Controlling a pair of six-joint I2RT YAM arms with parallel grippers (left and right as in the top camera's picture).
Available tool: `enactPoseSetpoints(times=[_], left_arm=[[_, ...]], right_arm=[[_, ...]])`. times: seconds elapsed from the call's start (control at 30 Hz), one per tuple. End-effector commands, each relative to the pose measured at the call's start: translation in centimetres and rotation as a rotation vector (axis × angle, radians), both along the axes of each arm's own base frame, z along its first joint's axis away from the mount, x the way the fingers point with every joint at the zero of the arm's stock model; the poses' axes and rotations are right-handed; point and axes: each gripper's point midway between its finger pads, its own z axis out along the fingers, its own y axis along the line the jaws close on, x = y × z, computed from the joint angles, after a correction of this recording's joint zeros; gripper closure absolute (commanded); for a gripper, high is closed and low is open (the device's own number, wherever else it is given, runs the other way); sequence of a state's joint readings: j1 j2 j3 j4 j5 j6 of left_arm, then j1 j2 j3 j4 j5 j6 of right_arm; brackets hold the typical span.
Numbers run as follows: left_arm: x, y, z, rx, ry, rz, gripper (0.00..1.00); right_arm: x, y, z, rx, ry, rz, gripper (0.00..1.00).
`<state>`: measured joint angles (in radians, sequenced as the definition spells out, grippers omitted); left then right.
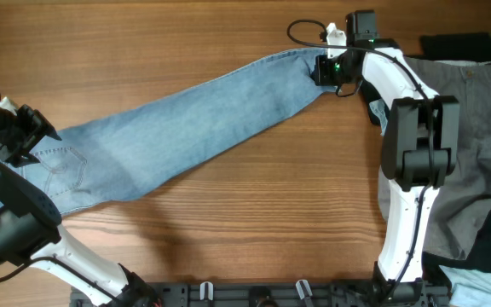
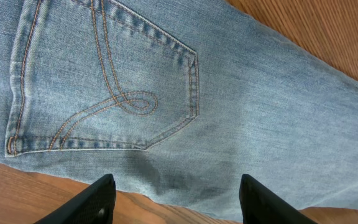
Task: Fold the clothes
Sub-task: 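Fold the leg hems with the right gripper over toward the waistband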
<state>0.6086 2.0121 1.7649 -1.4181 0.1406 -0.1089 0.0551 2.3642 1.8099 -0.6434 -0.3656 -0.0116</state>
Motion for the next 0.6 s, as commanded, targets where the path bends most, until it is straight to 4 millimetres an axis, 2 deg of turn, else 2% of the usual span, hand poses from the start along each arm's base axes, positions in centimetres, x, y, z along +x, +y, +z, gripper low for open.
enactPoseSetpoints(times=[0.0,0.1,0.17,0.23,0.33,0.4,0.47,0.5,0.57], left_arm=[[0.4,0.2,1.1,0.011,-0.042,-0.014,0.38],[0.7,0.2,2.3,0.007,-0.076,-0.007,0.4],[1.3,0.2,4.4,0.011,-0.141,0.0,0.4],[1.8,0.3,7.1,0.028,-0.224,0.006,0.39],[2.4,0.0,11.6,0.054,-0.362,0.008,0.38],[2.2,-0.3,14.5,0.092,-0.437,0.007,0.37],[1.6,-0.6,16.4,0.126,-0.48,0.004,0.36],[1.2,-0.9,17.6,0.146,-0.506,0.002,0.36],[0.6,-1.3,18.9,0.169,-0.538,-0.001,0.35]], right_arm=[[1.2,-6.3,4.2,-0.048,-0.061,-0.137,0.96],[1.7,-10.4,9.9,-0.04,-0.161,-0.236,0.96],[1.5,-13.4,14.6,-0.038,-0.249,-0.302,0.96],[1.0,-15.4,18.5,-0.046,-0.324,-0.34,0.96],[-0.1,-16.8,23.3,-0.056,-0.415,-0.369,0.95],[-0.9,-16.1,25.7,-0.04,-0.457,-0.355,0.96],[-1.4,-13.9,27.4,0.019,-0.481,-0.305,0.95],[-1.9,-11.2,28.5,0.085,-0.486,-0.253,0.96],[-2.6,-7.8,29.3,0.151,-0.471,-0.198,0.96]])
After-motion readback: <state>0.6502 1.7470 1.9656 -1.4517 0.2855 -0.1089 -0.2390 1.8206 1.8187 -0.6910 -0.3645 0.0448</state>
